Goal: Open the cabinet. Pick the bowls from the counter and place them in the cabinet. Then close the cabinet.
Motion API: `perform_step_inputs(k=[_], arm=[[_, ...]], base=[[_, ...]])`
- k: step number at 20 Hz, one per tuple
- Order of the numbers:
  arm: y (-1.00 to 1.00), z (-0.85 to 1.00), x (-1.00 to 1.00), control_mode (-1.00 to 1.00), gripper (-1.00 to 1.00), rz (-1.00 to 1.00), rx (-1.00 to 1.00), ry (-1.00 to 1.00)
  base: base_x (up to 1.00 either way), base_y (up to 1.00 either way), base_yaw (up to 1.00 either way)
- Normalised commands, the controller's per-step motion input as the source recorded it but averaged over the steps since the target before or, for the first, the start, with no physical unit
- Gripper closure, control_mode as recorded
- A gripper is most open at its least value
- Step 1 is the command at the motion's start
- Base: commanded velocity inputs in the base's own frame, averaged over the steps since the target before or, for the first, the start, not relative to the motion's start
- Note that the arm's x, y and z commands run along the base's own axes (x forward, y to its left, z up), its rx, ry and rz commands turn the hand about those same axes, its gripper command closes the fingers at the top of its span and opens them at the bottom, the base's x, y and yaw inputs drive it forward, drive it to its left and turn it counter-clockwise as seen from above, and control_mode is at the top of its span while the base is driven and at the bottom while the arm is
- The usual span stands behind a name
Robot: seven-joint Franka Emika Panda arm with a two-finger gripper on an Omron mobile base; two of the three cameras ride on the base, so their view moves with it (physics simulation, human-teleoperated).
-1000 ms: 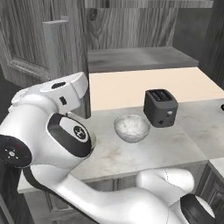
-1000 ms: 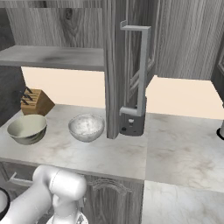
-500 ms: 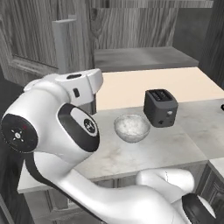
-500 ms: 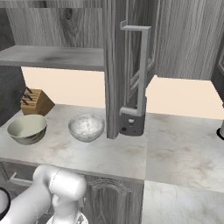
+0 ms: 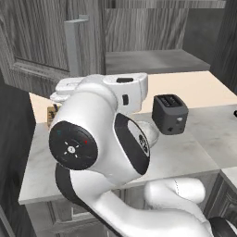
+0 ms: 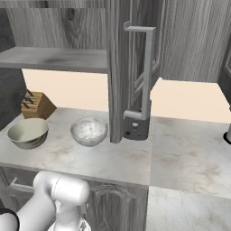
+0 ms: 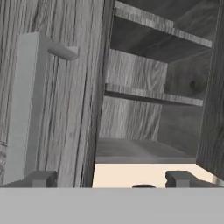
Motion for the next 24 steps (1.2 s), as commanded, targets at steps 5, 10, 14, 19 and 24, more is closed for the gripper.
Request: perform_step_inputs(k=[5,10,14,19,24], arm=[[-0.02,0.25,-0.76,-1.0,-1.0,0.0,0.04,-0.07],[-0.42,0.49,-0.14,-1.0,-1.0,0.05,0.07,-0.02],[-0.72,0.32,0.03,-1.0,-1.0,0.09,0.09,0.0],[-0.78,0.06,0.03,-1.0,-1.0,0.11,0.12,0.0],[-0.77,0.0,0.0,-1.0,-1.0,0.1,0.11,0.0]], base=[[0.0,0.0,0.0],[0.0,0.0,0.0],[0.0,0.0,0.0],[0.0,0.0,0.0],[0.0,0.0,0.0]])
